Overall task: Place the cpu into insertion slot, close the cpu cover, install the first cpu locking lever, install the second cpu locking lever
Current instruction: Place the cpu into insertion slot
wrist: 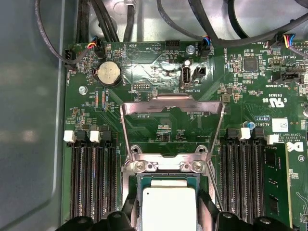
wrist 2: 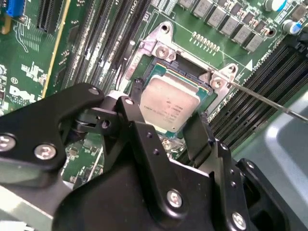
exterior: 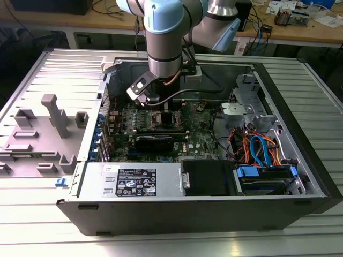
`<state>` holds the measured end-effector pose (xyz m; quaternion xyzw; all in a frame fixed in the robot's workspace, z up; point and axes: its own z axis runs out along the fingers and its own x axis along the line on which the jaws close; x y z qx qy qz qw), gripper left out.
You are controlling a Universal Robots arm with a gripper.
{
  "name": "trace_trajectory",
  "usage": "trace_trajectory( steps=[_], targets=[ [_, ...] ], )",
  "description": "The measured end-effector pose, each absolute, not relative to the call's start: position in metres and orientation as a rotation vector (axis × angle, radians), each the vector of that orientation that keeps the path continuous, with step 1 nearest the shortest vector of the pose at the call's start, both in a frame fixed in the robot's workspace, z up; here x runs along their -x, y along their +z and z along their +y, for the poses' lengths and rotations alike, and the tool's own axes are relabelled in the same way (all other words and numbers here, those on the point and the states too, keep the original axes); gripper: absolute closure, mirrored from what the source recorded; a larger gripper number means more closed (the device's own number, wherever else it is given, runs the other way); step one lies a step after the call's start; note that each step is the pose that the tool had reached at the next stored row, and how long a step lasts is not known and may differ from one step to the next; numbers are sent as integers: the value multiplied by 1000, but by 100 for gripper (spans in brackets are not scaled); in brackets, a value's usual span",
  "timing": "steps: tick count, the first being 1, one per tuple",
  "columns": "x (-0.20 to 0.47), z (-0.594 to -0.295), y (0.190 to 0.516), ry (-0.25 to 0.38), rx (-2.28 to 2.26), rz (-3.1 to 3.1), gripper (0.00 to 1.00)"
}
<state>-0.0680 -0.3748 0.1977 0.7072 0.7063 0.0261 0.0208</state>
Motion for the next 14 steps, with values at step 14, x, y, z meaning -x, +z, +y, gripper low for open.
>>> trace_trajectory(
  steps=[14],
  targets=[
    [68,-372,199,78,-2191,2189,39]
  ],
)
